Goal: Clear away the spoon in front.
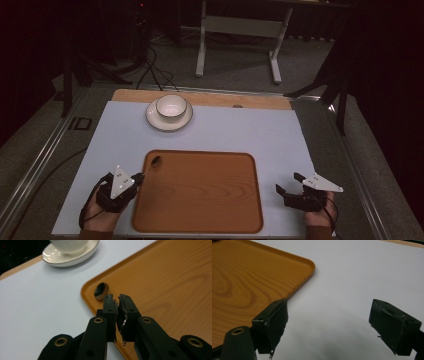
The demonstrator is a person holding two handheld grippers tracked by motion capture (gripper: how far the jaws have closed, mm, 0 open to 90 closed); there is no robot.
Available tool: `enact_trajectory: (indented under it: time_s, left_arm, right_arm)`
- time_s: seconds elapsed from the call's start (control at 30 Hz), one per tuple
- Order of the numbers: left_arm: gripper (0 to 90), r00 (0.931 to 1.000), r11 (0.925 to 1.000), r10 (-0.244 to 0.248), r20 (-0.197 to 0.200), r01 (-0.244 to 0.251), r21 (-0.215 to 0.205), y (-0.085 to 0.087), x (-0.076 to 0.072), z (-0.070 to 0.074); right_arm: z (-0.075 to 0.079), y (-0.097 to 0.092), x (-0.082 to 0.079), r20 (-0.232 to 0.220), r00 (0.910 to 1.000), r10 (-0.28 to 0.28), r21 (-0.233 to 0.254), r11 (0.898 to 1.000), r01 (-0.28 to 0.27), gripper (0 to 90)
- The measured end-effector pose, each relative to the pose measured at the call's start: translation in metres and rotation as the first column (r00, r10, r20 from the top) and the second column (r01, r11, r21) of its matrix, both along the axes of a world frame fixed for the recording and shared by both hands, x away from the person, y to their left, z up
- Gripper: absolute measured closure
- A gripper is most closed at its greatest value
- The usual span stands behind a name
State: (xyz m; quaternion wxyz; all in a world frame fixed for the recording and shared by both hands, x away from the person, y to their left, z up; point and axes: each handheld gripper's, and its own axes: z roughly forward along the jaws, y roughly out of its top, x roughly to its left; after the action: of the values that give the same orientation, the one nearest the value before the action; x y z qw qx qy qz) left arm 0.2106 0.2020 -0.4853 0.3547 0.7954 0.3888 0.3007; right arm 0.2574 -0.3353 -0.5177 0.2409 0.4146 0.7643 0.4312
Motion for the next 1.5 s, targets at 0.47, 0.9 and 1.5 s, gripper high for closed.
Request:
enact_trajectory:
  time_s: [0.47,0.9,1.5]
  left_arm:
    - [56.8,0.9950,0.9908,-0.097,-0.027,0.093,-0.097,-0.012,-0.009,-0.001]
    - [46.3,0.9978,0.9870,-0.065,0.006,0.066,-0.147,-0.002,-0.003,0.009]
    - [39.1,0.9983,0.9861,0.039,0.043,-0.032,-0.163,0.018,0.030,0.029]
  right_arm:
    - [0.000,-0.001,0.000,0.002,1.0000,-0.002,0.001,1.000,0.002,15.4]
    - [0.000,0.000,0.000,0.002,1.0000,-0.001,-0.001,1.000,0.001,15.4]
    - [0.001,-0.001,-0.001,0.007,0.9999,-0.008,0.001,1.000,0.008,15.4]
